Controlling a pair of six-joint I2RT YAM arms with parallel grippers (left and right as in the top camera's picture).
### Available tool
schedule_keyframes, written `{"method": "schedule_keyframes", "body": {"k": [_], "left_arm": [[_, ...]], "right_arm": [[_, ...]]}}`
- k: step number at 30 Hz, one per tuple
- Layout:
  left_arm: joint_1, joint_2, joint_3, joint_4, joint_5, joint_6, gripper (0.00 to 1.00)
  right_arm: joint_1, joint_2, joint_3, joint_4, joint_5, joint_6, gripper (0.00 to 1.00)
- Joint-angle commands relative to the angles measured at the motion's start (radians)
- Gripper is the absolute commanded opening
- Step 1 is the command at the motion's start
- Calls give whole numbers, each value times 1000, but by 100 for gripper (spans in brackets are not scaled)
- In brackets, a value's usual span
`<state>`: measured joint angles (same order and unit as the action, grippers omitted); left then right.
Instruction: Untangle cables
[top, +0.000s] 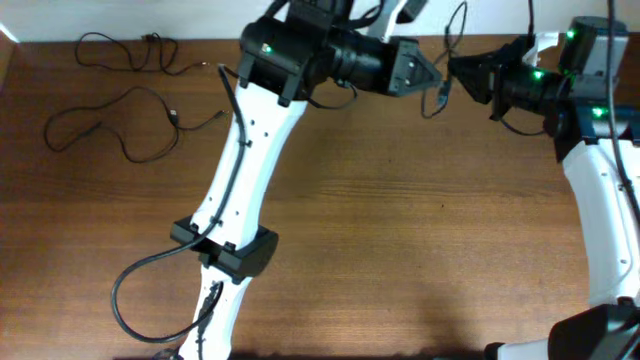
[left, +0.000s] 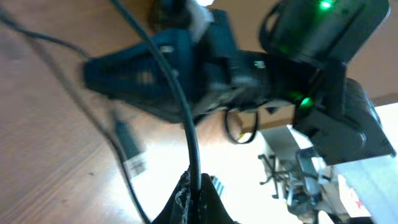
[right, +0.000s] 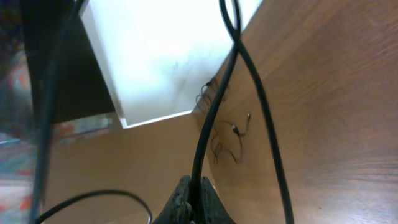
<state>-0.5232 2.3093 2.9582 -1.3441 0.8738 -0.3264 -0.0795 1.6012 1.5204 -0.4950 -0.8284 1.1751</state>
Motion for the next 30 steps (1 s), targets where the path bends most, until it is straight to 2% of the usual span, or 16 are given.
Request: {"method": "schedule_keyframes", "body": {"k": [1,4,7,10,11,12,13,18,21,22,24,25,27,28,30], "left_arm": [[-14,-31,3,17,93,-68,0],[-9,-31,3,50,143,-89,0],[19,-31,3,53,71,-89,0],[62,-31,3,53,53,-89,0],[82,-31,3,52,49,-88,0],[97,-31,3,49,43,-88,0],[108,-31,3,49,42,-88,0],[121,-31,3,23,-60,-89,0],[120,-31,3,47,9,-85,0],[121,-31,3,63,32,-60,0],[121,-31,3,55,-35,21,0],[120,-31,3,34,-86,53,0],[119,-31,3,-29,-282,163,0],[119,-31,3,-66,-428,212,0],[124,-31,3,-115,-579,212,0]], "right_arm": [[84,-2,19,20,163,16,4],[152,-2,19,55,217,8,4],[169,-2,19,14,235,-100,4],[164,-2,19,-61,294,-198,20],[164,-2,19,-78,302,-267,47],[164,-2,19,-107,302,-351,80],[164,-2,19,-129,303,-381,85],[164,-12,19,-244,291,-488,86],[163,-13,19,-272,293,-518,87],[163,-13,19,-282,307,-518,88],[163,-13,19,-306,337,-518,88],[163,-13,19,-317,336,-518,89],[163,-13,19,-360,336,-544,90],[163,-13,19,-395,340,-544,90],[163,-13,19,-423,345,-544,90]]}}
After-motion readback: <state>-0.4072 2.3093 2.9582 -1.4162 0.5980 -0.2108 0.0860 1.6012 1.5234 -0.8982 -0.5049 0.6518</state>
